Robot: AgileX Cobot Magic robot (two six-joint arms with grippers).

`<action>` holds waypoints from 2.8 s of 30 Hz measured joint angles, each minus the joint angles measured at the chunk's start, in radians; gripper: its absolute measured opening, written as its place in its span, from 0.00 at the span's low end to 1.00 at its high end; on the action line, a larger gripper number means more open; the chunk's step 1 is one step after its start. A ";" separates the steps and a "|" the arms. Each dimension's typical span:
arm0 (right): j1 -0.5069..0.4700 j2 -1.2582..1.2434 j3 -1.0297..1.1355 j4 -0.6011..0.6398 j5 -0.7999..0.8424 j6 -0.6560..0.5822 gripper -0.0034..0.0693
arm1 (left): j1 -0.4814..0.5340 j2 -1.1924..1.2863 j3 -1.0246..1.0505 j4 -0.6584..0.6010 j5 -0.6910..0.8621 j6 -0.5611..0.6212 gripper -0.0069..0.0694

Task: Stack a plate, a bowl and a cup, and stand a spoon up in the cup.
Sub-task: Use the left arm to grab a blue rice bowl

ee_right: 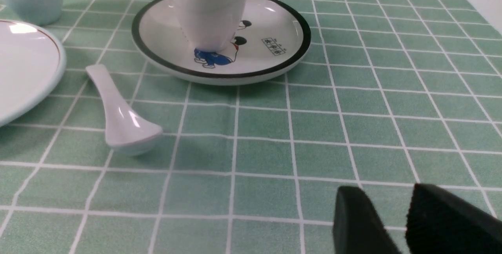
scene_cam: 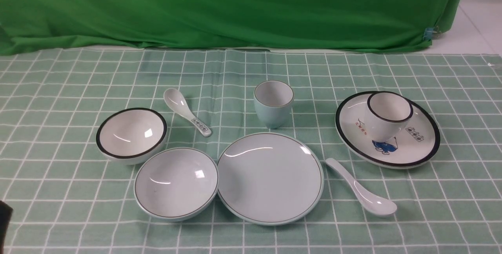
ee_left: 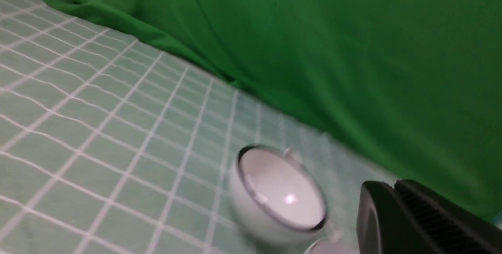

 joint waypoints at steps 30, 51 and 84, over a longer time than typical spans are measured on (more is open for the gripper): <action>0.000 0.000 0.000 0.107 -0.094 0.190 0.38 | -0.436 0.990 -0.815 0.022 0.798 0.514 0.11; 0.334 0.477 -0.732 0.155 0.538 -0.058 0.23 | -0.449 1.421 -1.048 0.079 0.856 0.843 0.14; 0.424 0.624 -0.759 0.130 0.549 -0.158 0.24 | -0.482 1.790 -1.130 0.198 0.860 0.928 0.22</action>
